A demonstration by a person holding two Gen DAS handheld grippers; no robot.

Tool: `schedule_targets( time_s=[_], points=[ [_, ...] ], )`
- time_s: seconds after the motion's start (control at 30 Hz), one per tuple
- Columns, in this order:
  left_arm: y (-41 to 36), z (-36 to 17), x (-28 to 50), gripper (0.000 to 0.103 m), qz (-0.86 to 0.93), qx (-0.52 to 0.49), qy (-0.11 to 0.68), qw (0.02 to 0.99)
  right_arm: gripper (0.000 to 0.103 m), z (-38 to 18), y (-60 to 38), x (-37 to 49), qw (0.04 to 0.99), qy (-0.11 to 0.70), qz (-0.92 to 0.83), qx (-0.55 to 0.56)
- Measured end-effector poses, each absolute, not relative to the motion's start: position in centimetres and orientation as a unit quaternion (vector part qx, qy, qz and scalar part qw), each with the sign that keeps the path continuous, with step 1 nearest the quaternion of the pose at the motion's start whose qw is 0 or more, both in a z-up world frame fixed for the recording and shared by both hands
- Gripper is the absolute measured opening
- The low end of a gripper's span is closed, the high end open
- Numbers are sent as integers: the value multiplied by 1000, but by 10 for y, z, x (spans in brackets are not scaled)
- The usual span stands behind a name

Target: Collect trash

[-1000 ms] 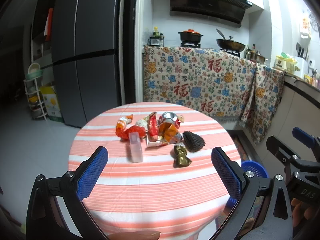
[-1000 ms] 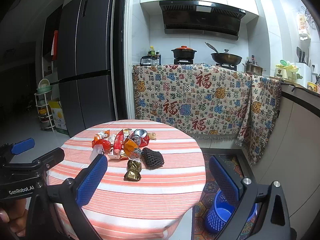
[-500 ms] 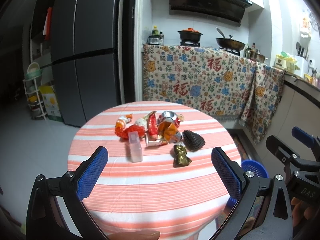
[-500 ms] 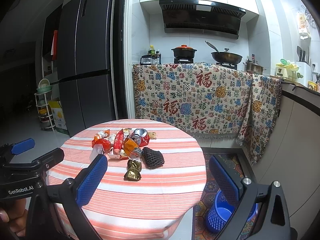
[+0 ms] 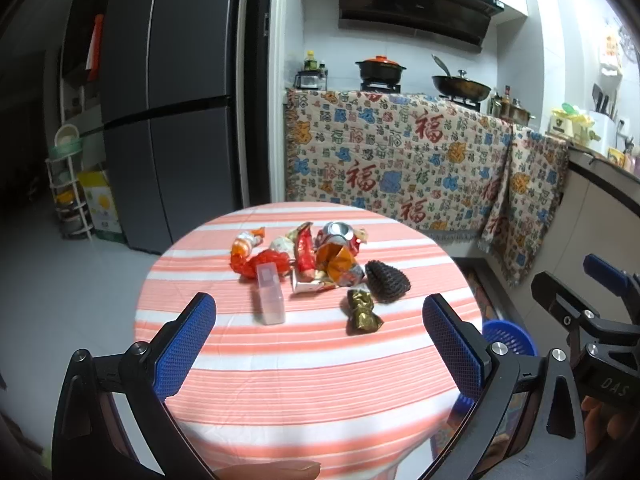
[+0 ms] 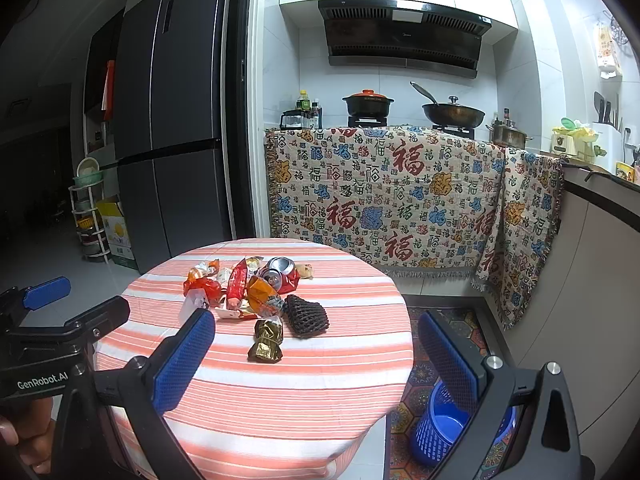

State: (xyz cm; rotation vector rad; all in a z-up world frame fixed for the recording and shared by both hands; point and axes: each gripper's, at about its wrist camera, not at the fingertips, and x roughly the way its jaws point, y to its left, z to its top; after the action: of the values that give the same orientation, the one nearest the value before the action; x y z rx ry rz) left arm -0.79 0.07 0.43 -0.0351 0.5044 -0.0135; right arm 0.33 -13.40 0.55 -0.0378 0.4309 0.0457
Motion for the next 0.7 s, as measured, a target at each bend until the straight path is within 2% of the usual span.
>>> schedule_targets(
  time_s=[0.7],
  points=[
    [16, -6, -2, 103, 4, -24, 263, 965, 103, 0, -136, 9, 975, 221, 23, -17]
  ],
)
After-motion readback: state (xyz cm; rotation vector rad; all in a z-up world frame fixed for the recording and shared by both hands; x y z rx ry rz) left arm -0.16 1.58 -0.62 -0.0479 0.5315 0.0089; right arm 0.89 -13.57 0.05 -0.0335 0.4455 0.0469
